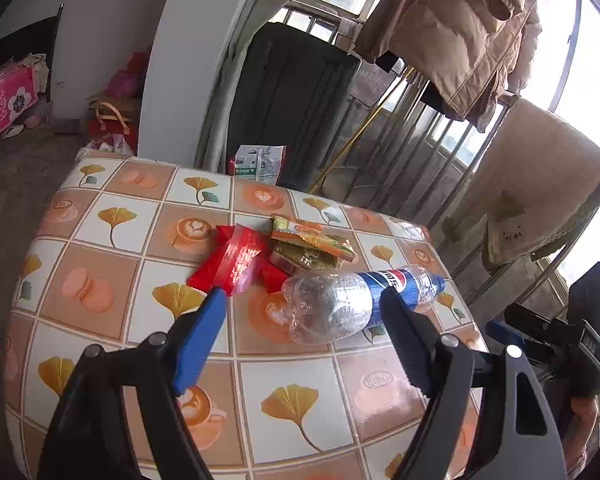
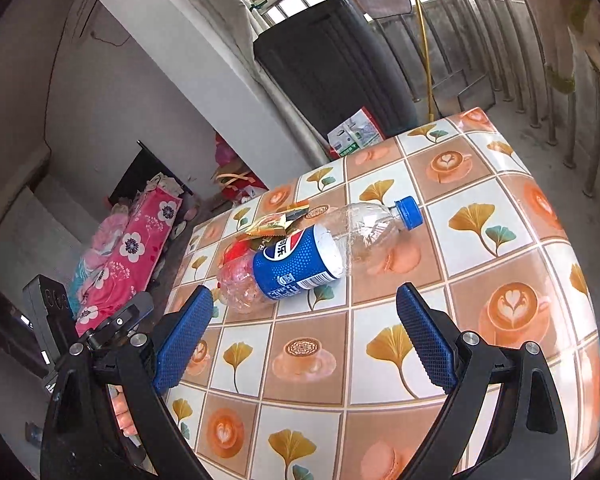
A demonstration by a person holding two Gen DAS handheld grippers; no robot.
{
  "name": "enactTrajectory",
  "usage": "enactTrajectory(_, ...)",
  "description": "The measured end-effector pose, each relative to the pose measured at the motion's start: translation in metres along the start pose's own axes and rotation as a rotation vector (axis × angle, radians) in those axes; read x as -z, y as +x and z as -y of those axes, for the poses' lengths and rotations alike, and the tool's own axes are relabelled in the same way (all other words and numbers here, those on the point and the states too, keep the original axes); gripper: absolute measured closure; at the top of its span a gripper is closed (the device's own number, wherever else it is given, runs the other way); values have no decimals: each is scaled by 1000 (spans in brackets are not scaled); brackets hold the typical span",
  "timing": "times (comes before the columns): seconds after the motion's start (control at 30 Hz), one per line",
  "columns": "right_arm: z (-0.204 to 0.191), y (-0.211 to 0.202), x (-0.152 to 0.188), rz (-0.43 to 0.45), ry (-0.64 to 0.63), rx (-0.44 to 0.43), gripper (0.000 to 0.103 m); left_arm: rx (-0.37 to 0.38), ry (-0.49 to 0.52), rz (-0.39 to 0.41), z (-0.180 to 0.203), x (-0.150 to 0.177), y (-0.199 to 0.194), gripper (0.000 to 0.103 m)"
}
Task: Collect trash
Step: 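Move both tools back from the wastebasket to the table, then grasp the red packet with the left tool while the right tool grasps the Enaak bag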
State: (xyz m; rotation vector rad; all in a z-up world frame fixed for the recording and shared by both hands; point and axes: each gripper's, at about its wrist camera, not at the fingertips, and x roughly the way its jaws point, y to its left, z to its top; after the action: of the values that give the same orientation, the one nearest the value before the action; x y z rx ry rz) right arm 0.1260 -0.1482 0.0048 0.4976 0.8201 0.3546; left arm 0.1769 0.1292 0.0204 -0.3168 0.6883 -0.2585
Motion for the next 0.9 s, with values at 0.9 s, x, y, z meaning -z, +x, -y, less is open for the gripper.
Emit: enactTrajectory(0.9,32,58,-3,-101,318,-114,19,150,-56,-271,13,72,90,76)
